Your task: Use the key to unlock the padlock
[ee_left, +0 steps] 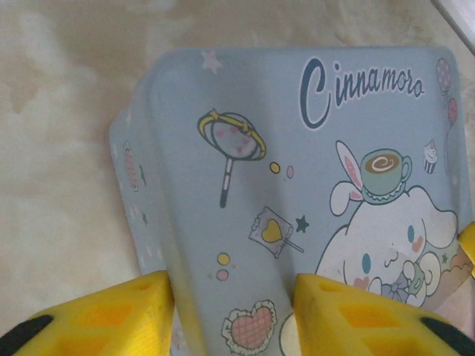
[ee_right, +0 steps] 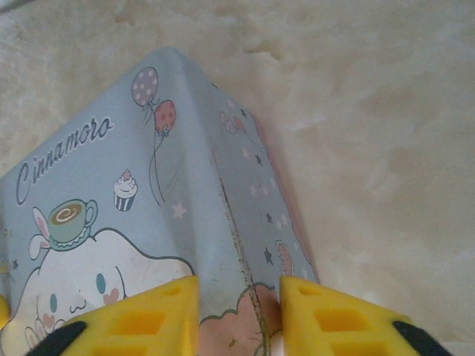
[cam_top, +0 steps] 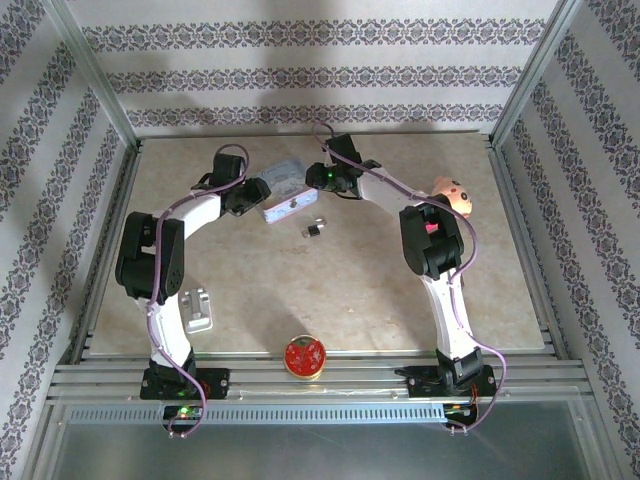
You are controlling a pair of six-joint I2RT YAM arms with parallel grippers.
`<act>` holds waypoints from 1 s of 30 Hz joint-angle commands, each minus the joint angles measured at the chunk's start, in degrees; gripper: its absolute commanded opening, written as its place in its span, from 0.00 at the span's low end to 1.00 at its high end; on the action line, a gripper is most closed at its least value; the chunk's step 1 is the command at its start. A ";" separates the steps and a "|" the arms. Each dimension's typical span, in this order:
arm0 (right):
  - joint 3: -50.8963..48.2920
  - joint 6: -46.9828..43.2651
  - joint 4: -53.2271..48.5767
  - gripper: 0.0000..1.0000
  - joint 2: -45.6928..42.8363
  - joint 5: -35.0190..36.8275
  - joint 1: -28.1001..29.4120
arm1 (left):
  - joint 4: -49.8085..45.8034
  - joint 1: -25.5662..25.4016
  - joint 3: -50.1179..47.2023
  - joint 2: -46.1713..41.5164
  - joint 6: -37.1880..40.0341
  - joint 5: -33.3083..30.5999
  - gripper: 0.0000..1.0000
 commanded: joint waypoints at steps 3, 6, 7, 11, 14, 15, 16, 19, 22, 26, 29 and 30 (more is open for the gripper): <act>-8.58 3.40 3.40 0.27 -5.52 -2.50 2.45 | -2.32 0.85 2.83 3.23 1.36 -0.26 0.42; -11.10 4.40 4.08 0.27 -7.26 -2.48 3.16 | -2.84 0.97 3.72 3.68 2.02 -0.41 0.42; -11.84 4.65 4.45 0.27 -7.87 -2.39 3.51 | -2.82 0.98 3.85 3.80 2.14 -0.31 0.42; -14.63 5.21 4.75 0.27 -10.19 -0.61 5.05 | -3.02 0.98 4.21 4.11 2.52 0.14 0.42; -15.38 4.87 4.58 0.28 -10.90 0.66 5.55 | -3.18 1.06 4.21 4.11 2.61 0.16 0.42; -15.30 4.78 4.35 0.29 -10.79 0.76 5.49 | -3.27 1.07 4.21 4.03 2.65 0.19 0.42; -15.21 4.73 4.09 0.32 -10.69 0.93 5.39 | -3.28 1.11 4.12 3.81 2.56 0.04 0.43; -14.77 4.35 3.05 0.43 -10.92 1.64 4.79 | -3.57 1.46 4.36 3.23 2.52 -0.13 0.51; -14.75 3.18 1.28 0.56 -12.58 3.68 4.11 | -4.16 2.32 4.58 1.75 2.52 0.14 0.70; -15.66 1.03 -1.44 0.66 -16.31 6.45 3.02 | -4.42 3.64 3.63 -1.95 2.56 -0.23 0.93; -17.94 -0.67 -3.14 0.71 -20.35 9.32 2.49 | -4.68 4.91 1.86 -5.79 2.78 -0.71 0.99; -19.16 -1.14 -3.41 0.73 -21.87 10.35 2.39 | -4.60 5.40 0.78 -7.58 2.86 -0.95 0.99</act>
